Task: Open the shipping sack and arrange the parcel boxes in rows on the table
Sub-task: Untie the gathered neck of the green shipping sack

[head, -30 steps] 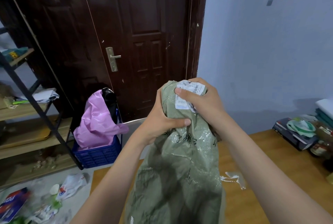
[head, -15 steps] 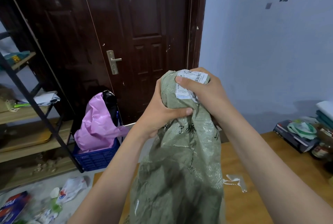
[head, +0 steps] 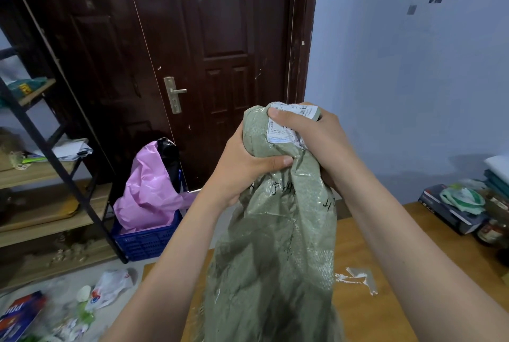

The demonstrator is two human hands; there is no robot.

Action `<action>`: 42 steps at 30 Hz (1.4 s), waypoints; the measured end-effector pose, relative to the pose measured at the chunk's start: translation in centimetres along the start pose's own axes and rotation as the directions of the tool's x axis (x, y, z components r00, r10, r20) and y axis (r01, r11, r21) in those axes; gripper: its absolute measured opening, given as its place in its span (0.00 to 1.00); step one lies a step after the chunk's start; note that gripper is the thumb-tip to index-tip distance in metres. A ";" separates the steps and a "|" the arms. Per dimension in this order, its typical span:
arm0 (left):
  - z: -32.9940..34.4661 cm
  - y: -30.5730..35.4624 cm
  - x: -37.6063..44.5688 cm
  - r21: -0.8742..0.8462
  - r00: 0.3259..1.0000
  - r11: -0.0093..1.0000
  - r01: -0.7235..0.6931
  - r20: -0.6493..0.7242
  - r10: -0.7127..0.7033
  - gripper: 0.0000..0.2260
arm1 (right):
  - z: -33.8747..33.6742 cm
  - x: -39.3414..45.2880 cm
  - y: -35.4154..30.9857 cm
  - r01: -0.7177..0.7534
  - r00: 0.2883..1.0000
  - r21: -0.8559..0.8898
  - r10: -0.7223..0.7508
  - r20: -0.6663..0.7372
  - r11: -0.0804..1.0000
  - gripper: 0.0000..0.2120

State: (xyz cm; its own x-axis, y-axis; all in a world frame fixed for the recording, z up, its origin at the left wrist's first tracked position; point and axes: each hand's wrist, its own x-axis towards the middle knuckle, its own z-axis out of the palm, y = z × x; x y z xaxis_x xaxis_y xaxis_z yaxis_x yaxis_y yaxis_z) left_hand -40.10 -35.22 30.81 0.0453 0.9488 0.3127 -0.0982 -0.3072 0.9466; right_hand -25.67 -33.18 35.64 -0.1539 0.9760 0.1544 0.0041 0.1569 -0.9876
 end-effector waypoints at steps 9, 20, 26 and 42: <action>-0.4 -1.9 -0.2 0.024 0.997 0.998 0.062 -0.047 -0.061 0.32 | -0.4 0.2 1.6 -0.081 0.992 -0.103 0.091 0.091 0.991 0.14; -1.0 -3.1 0.1 0.083 0.986 0.986 0.144 -0.102 -0.135 0.23 | -1.2 -0.3 2.8 0.375 0.927 -0.717 -0.232 0.294 0.587 0.34; -1.4 -3.1 -0.4 0.074 0.989 0.987 0.145 -0.005 -0.145 0.23 | -1.8 0.3 4.0 0.349 0.896 -0.715 0.007 0.443 0.606 0.58; -3.3 -4.6 -0.9 0.266 0.971 0.950 0.167 0.125 -0.205 0.51 | -2.7 1.9 5.4 0.296 0.942 -0.643 -0.103 0.320 0.706 0.43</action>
State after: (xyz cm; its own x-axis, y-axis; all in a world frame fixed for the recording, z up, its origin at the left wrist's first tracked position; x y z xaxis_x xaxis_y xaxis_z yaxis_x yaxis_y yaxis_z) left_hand -42.95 -34.43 25.93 0.1882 0.9749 0.1191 0.1784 -0.1532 0.9720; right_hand -23.27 -30.06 30.67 -0.4618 0.8544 0.2384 0.5924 0.4971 -0.6339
